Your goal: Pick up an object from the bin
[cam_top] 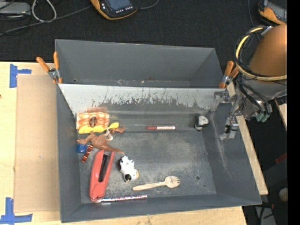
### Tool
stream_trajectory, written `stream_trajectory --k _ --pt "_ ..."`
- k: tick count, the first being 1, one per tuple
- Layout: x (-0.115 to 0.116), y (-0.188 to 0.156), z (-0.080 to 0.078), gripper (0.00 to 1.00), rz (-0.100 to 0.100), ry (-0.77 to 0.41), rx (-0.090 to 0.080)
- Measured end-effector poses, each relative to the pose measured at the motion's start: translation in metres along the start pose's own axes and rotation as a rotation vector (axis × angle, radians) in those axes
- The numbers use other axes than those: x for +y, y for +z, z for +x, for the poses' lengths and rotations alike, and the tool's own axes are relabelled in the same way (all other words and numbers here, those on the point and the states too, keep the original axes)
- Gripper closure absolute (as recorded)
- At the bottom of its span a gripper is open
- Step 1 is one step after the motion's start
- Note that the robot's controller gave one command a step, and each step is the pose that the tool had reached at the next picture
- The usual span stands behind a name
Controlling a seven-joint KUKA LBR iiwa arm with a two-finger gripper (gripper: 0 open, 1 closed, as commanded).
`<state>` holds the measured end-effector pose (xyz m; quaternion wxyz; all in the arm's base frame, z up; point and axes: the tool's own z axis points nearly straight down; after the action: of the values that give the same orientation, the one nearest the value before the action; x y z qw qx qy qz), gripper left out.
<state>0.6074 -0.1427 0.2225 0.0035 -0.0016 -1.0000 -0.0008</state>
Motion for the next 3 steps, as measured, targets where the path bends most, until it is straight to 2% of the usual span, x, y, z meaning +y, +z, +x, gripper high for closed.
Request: stream_trajectory --k 1,2,3 --pt "0.001 -0.005 -0.001 0.0 0.001 -0.003 -0.008" --pt "0.073 0.01 0.027 0.0 0.0 -0.07 -0.004" --pt "0.079 0.015 0.029 0.0 -0.001 -0.032 -0.007"
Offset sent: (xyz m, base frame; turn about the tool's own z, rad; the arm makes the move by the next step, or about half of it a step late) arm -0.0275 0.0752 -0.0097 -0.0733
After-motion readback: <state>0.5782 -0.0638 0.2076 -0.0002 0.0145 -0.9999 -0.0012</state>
